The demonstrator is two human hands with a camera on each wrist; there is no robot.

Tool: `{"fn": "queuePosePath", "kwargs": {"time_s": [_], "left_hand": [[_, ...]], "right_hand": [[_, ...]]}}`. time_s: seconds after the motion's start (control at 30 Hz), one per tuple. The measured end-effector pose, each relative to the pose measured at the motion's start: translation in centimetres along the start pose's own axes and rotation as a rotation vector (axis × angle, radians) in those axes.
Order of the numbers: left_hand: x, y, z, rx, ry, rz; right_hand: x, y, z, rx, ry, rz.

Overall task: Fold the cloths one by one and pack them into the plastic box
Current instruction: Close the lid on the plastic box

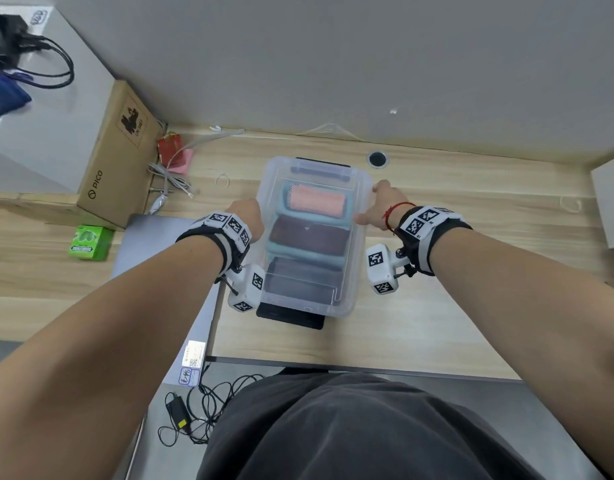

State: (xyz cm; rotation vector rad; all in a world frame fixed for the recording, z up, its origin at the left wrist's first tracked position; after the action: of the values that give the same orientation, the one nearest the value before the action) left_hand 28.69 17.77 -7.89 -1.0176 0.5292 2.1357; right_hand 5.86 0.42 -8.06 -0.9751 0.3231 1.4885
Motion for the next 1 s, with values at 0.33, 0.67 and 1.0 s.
{"fn": "queuePosePath", "kwargs": {"time_s": [0.33,0.67,1.0], "left_hand": [[-1.5,11.0,-3.1,0.498,0.005,-0.178],[-1.9,13.3,-4.1,0.567,0.005,-0.199],[-1.9,13.4,-4.0,0.571,0.026,-0.209]], "right_hand": [[-0.9,6.4,-1.8,0.099,-0.057,-0.065],[-2.1,5.7,-1.6,0.028,0.003,0.161],[-2.1,3.8,-0.3,0.047,0.077,0.292]]}}
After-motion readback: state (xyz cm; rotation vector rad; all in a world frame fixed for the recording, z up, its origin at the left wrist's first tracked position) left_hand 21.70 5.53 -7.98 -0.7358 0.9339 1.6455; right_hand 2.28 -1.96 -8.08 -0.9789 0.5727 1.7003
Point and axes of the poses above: each hand's wrist, its own z-axis away from the middle knuckle, its own x-axis out of the palm, y = z × x, the point moved 8 cm from there along -z, towards the middle knuckle, and after that the axes turned 2 degrees about -y, right-handed, at the moved point
